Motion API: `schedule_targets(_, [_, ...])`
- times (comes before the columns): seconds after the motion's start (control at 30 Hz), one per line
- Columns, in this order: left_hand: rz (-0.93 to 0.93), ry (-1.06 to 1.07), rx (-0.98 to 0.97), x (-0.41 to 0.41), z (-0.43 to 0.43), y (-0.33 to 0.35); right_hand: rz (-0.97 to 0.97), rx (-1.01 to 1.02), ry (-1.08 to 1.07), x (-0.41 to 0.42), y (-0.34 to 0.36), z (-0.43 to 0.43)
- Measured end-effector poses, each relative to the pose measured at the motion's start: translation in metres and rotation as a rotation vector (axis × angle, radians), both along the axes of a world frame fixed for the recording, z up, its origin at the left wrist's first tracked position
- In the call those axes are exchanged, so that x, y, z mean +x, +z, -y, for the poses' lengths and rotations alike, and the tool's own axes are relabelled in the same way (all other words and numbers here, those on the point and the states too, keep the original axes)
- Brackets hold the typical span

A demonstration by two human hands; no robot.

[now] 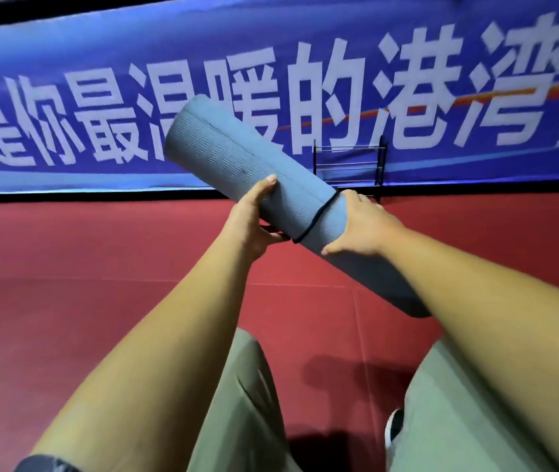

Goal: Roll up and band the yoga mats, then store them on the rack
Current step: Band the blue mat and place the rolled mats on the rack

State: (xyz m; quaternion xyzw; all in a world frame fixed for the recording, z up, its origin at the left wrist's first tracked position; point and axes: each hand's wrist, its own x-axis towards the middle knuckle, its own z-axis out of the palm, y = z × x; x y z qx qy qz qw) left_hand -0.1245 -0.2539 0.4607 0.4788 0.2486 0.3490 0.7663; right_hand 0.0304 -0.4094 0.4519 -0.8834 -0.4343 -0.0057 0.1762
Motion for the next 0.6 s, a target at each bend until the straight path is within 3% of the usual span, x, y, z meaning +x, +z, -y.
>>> schedule_targets(0.23, [0.019,0.1,-0.214,0.042,-0.042,-0.004,0.152,-0.085,-0.02,0.038,0.007,-0.021])
schedule_targets(0.6, [-0.084,0.104,-0.397,0.248,-0.173,-0.131,0.129,-0.204,-0.034,0.235,-0.1,-0.152])
